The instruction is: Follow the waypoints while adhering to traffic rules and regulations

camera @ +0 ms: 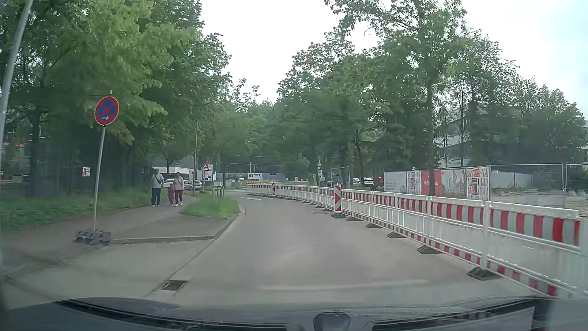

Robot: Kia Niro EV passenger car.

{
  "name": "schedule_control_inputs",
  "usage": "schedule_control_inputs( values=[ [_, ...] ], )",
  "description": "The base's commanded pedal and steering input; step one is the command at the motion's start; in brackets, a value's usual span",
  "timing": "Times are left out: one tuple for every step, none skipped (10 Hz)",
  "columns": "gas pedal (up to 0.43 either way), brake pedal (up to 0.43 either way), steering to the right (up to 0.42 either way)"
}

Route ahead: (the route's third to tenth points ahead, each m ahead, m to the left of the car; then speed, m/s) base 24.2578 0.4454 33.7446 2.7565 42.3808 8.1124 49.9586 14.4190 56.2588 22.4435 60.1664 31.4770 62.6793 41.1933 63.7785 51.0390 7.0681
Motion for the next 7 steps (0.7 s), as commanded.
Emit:
schedule_control_inputs(
  values=[
    [0.047,0.0,-0.007],
    [0.047,0.0,-0.008],
    [0.047,0.0,-0.011],
    [0.047,0.0,-0.015],
    [0.047,0.0,-0.016],
    [0.047,0.0,-0.017],
    [0.047,0.0,-0.018]
  ],
)
